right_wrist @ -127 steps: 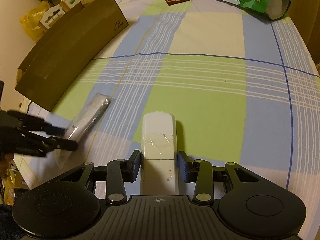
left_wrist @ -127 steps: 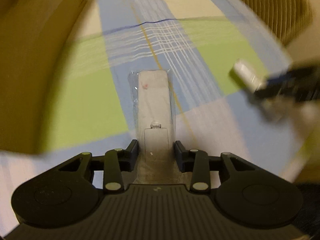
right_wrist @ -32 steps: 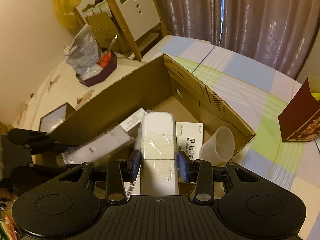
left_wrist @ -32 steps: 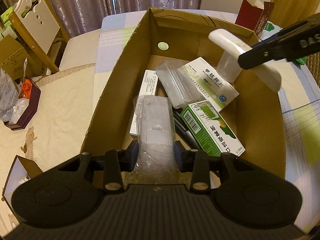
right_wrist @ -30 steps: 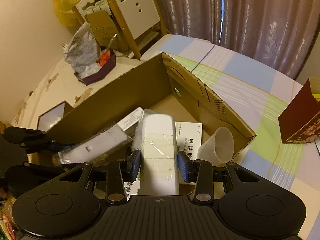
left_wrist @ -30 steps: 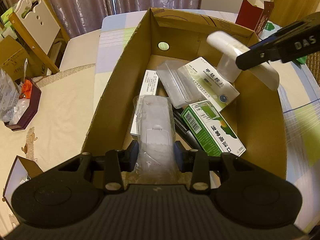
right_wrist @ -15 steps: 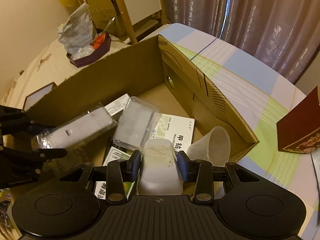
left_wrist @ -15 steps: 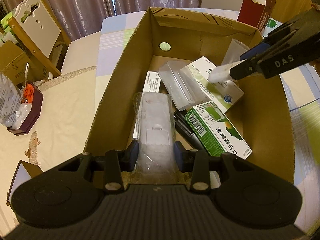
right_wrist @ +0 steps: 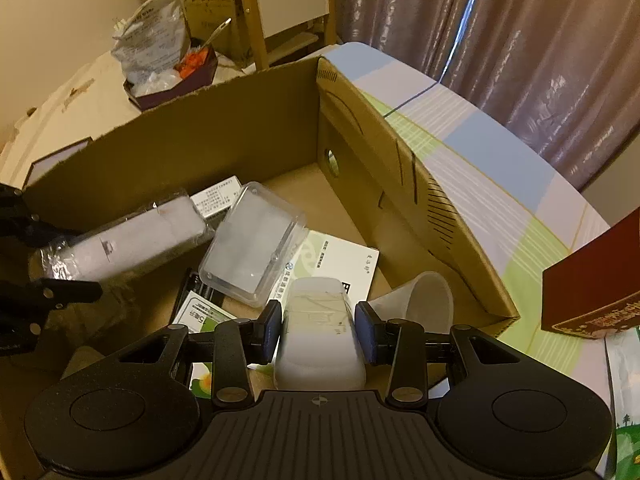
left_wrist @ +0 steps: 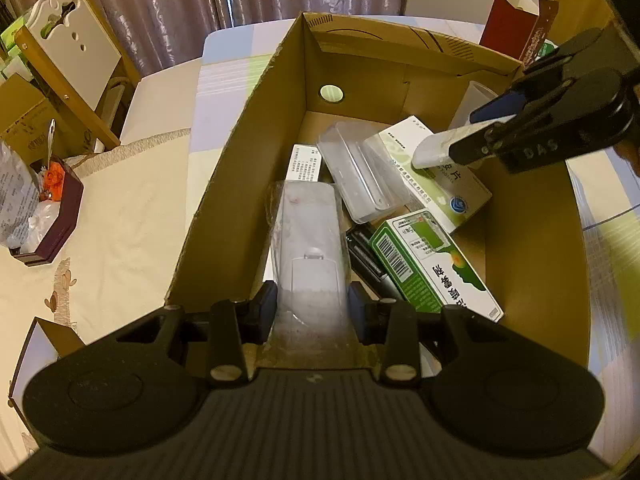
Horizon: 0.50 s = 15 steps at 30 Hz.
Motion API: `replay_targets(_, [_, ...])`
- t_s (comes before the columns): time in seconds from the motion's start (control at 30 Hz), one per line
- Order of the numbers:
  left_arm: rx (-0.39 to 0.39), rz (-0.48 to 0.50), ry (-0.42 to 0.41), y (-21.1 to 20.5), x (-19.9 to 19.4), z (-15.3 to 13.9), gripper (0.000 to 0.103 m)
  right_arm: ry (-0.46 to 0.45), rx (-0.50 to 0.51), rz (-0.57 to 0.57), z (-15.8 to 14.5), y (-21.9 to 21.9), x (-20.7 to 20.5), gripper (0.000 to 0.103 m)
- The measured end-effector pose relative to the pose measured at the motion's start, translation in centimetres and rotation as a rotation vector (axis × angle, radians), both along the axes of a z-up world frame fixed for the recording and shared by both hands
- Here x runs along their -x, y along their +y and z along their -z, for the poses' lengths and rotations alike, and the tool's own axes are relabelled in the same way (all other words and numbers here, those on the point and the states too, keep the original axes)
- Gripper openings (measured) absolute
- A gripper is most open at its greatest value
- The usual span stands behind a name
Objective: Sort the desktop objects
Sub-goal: 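Lower the bagged item into the box with the left tool while the right tool lowers the white bar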
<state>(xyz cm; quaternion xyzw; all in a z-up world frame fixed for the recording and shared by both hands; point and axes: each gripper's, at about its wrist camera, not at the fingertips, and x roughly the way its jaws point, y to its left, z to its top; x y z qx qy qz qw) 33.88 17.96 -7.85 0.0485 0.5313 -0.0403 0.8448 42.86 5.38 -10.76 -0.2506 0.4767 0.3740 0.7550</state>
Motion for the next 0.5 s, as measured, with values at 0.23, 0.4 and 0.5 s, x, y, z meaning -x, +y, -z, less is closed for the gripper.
replay_targets(0.23, [0.008, -0.009, 0.012, -0.1, -0.2, 0.2, 0.033, -0.013, 0.025, -0.018, 0.5, 0.5, -0.2, 0.039])
replay_targets(0.4, [0.031, -0.023, 0.019, -0.2, -0.3, 0.0, 0.034, -0.014, 0.045, -0.039, 1.1, 0.8, -0.2, 0.039])
replay_targets(0.5, [0.049, -0.034, 0.036, -0.4, -0.5, 0.1, 0.034, -0.005, 0.058, -0.052, 1.4, 0.9, -0.2, 0.039])
